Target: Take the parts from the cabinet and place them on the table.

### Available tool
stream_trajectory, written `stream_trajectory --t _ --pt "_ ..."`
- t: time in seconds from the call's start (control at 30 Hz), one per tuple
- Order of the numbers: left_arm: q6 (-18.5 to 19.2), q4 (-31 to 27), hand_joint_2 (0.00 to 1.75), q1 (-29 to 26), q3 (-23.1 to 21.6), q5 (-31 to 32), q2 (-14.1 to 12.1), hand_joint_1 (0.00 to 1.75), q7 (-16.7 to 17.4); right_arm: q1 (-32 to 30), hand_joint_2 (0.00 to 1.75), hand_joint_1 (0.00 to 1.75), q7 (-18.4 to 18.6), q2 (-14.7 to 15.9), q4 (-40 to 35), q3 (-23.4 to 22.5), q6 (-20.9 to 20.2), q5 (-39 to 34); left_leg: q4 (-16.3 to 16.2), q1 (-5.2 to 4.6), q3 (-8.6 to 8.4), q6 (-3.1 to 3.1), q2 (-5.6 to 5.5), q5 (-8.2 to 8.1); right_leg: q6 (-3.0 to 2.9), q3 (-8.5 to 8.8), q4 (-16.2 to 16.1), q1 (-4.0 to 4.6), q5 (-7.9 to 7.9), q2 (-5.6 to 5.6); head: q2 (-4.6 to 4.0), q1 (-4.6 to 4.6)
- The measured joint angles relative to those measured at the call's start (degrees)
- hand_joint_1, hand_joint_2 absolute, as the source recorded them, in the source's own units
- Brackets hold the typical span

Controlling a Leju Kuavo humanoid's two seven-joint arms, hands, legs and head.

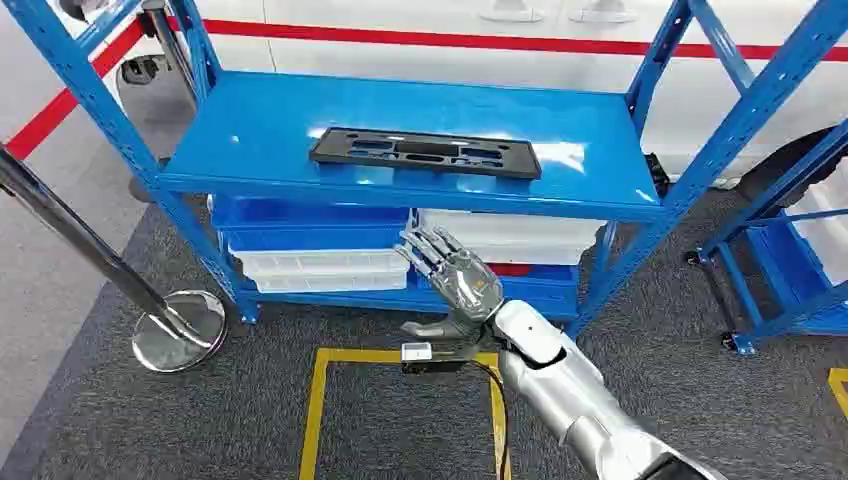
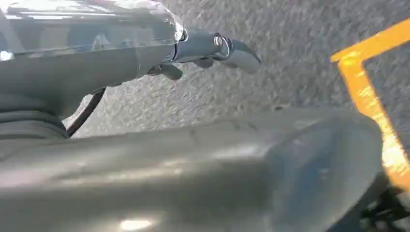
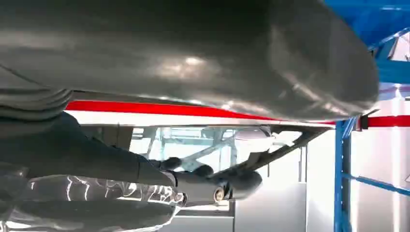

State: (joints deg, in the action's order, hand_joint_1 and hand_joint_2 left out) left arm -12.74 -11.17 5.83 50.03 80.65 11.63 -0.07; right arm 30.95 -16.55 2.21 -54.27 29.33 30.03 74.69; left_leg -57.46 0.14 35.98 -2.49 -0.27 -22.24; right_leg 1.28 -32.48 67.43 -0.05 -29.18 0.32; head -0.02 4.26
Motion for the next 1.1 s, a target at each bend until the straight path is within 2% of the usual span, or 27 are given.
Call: stream_trajectory --t 0.07,0.1,0.13,0.17,0.2,0.23,0.27,0.3,0.37,0.43,0.5,0.57,0.6,0.63,0.67,0.7,0.73,0.77,0.8,0.83,0.87,0.9,0.93,0.97,1.0,1.07,1.1 --pt "0.1 0.0 0.00 0.0 0.0 0.2 0.0 0.00 0.1 -0.2 0.00 0.00 0.0 0.2 -0.1 0.0 0.1 0.0 0.0 -0.04 -1.34 -0.04 -0.18 -1.32 0.28 -5.43 6.4 -0.27 -4.17 -0.01 0.00 0.00" --pt "0.1 0.0 0.00 0.0 0.0 0.2 0.0 0.00 0.1 -0.3 0.00 0.00 0.0 0.2 -0.1 0.0 0.1 0.0 0.0 -0.04 -2.11 -0.02 -0.24 -1.99 0.49 -7.33 7.7 -0.30 -6.42 -0.01 0.00 0.02" --pt "0.1 0.0 0.00 0.0 0.0 0.2 0.0 0.00 0.1 -0.4 0.00 0.00 0.0 0.2 -0.1 0.1 0.1 0.0 0.0 -0.03 -3.03 0.00 -0.33 -2.69 0.54 -8.41 7.3 -0.33 -7.49 -0.03 0.00 0.00" --pt "0.1 0.0 0.00 0.0 0.0 0.2 0.0 0.00 0.1 -0.4 0.00 0.00 0.0 0.4 -0.1 0.0 0.1 0.0 0.0 -0.04 -4.11 0.05 -0.43 -3.52 0.30 -8.63 5.2 -0.32 -7.07 -0.02 0.00 0.00" --pt "0.1 0.0 0.00 0.0 0.0 0.2 0.0 0.00 0.1 -0.4 0.00 0.00 0.0 0.5 -0.1 0.0 0.1 0.0 0.0 -0.05 -5.35 0.14 -0.53 -4.37 -0.04 -8.05 1.3 -0.27 -4.42 -0.02 0.00 0.00" --pt "0.1 0.0 0.00 0.0 0.0 0.2 0.0 0.00 0.1 -0.4 0.00 0.00 0.0 0.5 -0.1 0.0 0.1 0.0 0.0 -0.09 -6.36 0.22 -0.52 -5.14 -0.33 -7.28 -2.9 -0.18 -0.57 -0.02 0.00 0.00" --pt "0.1 0.0 0.00 -0.2 0.0 0.3 0.0 0.00 0.2 -0.4 0.00 0.00 0.0 0.7 -0.2 0.0 0.1 0.0 0.3 -0.06 -6.68 0.42 -0.52 -5.92 -0.89 -6.57 -7.7 0.05 6.36 -0.04 0.00 0.00" --pt "0.3 0.2 0.00 0.0 0.0 0.4 0.1 0.00 0.2 -0.4 0.00 0.00 0.0 0.9 -0.3 0.1 0.4 0.0 -0.3 -0.35 -7.64 0.83 -0.74 -6.72 -1.16 -6.87 -10.1 0.58 9.60 0.10 0.00 0.00" --pt "0.4 0.2 0.00 0.2 0.0 0.8 0.0 0.00 0.3 -0.3 0.00 0.00 0.0 0.9 -1.6 0.1 0.5 0.0 0.2 -0.39 -8.32 1.47 -0.84 -7.04 -1.63 -6.49 -10.0 0.55 9.21 0.12 0.00 0.00" --pt "0.5 0.2 0.00 0.5 -0.1 1.2 -0.1 0.00 0.4 0.4 0.00 0.00 0.3 1.2 -3.5 0.1 0.1 0.0 -1.8 -0.57 -7.52 2.24 -0.84 -6.26 -2.33 -5.30 -10.5 0.15 8.62 0.13 0.00 0.04" --pt "0.6 0.2 0.00 0.6 -0.1 1.3 -0.2 0.00 0.4 1.1 0.00 0.00 0.4 1.5 -5.1 0.1 -0.6 0.0 -8.8 -0.33 -3.83 2.59 -0.49 -6.16 -3.05 -3.81 -10.8 0.01 7.58 0.08 0.00 0.04" --pt "0.7 0.2 0.00 0.6 -0.1 1.4 -0.2 0.00 0.5 1.2 0.00 0.00 0.6 1.6 -6.1 0.1 -0.9 0.0 -15.7 -0.04 1.08 2.95 -0.47 -10.26 -3.18 -2.64 -10.8 0.06 6.45 0.09 0.00 0.02" --pt "0.7 0.2 0.00 0.6 -0.1 1.4 -0.2 0.00 0.5 1.3 0.00 0.00 0.6 1.7 -6.5 0.2 -1.0 0.0 -17.5 0.02 2.87 3.08 -0.45 -12.66 -3.19 -2.06 -10.8 0.05 5.89 0.10 0.00 0.02" --pt "0.7 0.2 0.00 0.5 -0.1 1.4 -0.2 0.00 0.6 1.3 0.00 0.00 0.7 1.7 -6.9 0.2 -1.1 0.0 -17.6 0.06 3.92 3.29 -0.41 -13.71 -3.16 -1.36 -10.8 0.05 5.31 0.12 0.00 0.04" --pt "0.7 0.2 0.00 0.5 -0.1 1.3 -0.3 0.00 0.6 1.3 0.00 0.00 0.7 1.7 -7.4 0.2 -1.6 0.0 -15.7 0.10 3.95 3.40 -0.33 -12.97 -3.12 -0.51 -10.8 0.04 4.68 0.13 0.00 0.02" --pt "0.6 0.2 0.00 0.5 -0.1 1.1 -0.3 0.00 0.6 1.6 0.00 0.00 0.7 1.7 -7.8 0.3 -2.4 0.0 -11.8 0.11 3.08 3.29 -0.25 -10.15 -3.02 0.40 -10.7 0.04 3.98 0.13 0.00 0.02" --pt "0.5 0.2 0.00 0.5 -0.1 0.9 -0.3 0.00 0.6 2.0 0.00 0.00 0.6 1.7 -7.9 0.5 -2.8 0.0 -7.5 0.11 1.89 3.11 -0.19 -6.68 -2.91 1.20 -10.6 0.04 3.42 0.13 0.00 0.02" --pt "0.4 0.2 0.00 0.5 -0.1 0.8 -0.3 0.00 0.5 2.4 0.00 0.00 0.6 1.6 -8.0 0.9 -3.3 0.0 -2.7 0.10 0.74 3.00 -0.13 -1.75 -2.71 1.73 -10.5 0.06 2.77 0.12 0.00 0.02" --pt "0.3 0.2 0.00 0.3 -0.1 0.7 -0.3 0.00 0.4 2.9 0.00 0.00 0.5 1.6 -7.9 1.1 -3.6 -0.3 -0.3 -0.09 0.96 2.71 -0.07 0.47 -2.42 2.11 -9.7 0.37 2.20 0.13 0.00 0.00" --pt "0.2 0.2 0.00 0.4 -0.1 0.6 -0.3 0.00 0.2 3.3 0.00 0.00 0.4 1.5 -7.9 1.3 -3.9 -0.6 -0.8 -0.25 0.69 2.06 -0.06 -0.57 -2.05 1.80 -9.8 0.49 1.77 0.32 0.00 0.00" --pt "0.1 0.2 0.00 0.5 -0.1 0.5 -0.3 0.00 0.0 3.4 0.00 0.00 0.2 1.4 -7.8 1.6 -3.9 -0.8 -1.0 -0.25 0.77 1.69 -0.13 0.19 -1.69 1.86 -9.9 0.41 1.44 0.31 0.00 0.02" --pt "0.0 0.2 0.00 0.4 -0.1 0.5 -0.3 0.00 0.0 3.8 0.00 0.00 0.0 1.4 -7.6 1.8 -3.8 -1.2 -1.0 -0.40 0.80 1.42 -0.20 0.01 -1.39 1.98 -10.0 0.29 1.26 0.28 0.00 0.00" --pt "0.0 0.2 0.00 0.4 -0.1 0.5 -0.3 0.00 -0.1 4.3 0.00 0.00 -0.2 1.3 -7.4 2.0 -3.7 -1.3 -0.5 -0.09 0.52 1.14 -0.20 0.12 -0.98 2.12 -9.9 0.47 0.97 0.27 0.00 0.02" --pt "-0.1 0.2 0.00 0.4 -0.1 0.5 -0.2 0.00 -0.2 4.5 0.00 0.00 -0.2 1.3 -7.3 2.1 -3.6 -1.6 -0.2 0.09 0.01 1.00 -0.22 0.16 -0.70 2.14 -9.4 0.18 0.22 0.24 0.00 0.02" --pt "-0.1 0.2 0.00 0.5 -0.1 0.5 -0.2 0.00 -0.2 4.8 0.00 0.00 -0.2 1.3 -7.1 2.3 -3.5 -1.8 0.0 0.14 -0.32 0.64 -0.21 -0.07 -0.29 1.09 -7.2 0.21 -0.91 0.14 0.00 0.00" --pt "-0.1 0.2 0.00 0.6 -0.1 0.5 -0.2 0.00 -0.6 5.1 0.00 0.00 -0.2 1.3 -6.4 2.5 -3.5 -2.0 0.0 0.12 -0.66 0.24 -0.20 -0.52 0.32 -4.23 2.0 -0.17 -4.43 0.08 0.00 0.00" --pt "-0.1 0.2 0.00 0.6 -0.1 0.4 -0.2 0.00 -0.9 5.0 0.00 0.00 -0.2 1.3 -5.9 2.8 -3.6 -2.0 0.0 0.10 -0.82 0.19 -0.21 -0.80 0.54 -7.17 6.4 -0.33 -5.44 0.06 0.00 0.00"
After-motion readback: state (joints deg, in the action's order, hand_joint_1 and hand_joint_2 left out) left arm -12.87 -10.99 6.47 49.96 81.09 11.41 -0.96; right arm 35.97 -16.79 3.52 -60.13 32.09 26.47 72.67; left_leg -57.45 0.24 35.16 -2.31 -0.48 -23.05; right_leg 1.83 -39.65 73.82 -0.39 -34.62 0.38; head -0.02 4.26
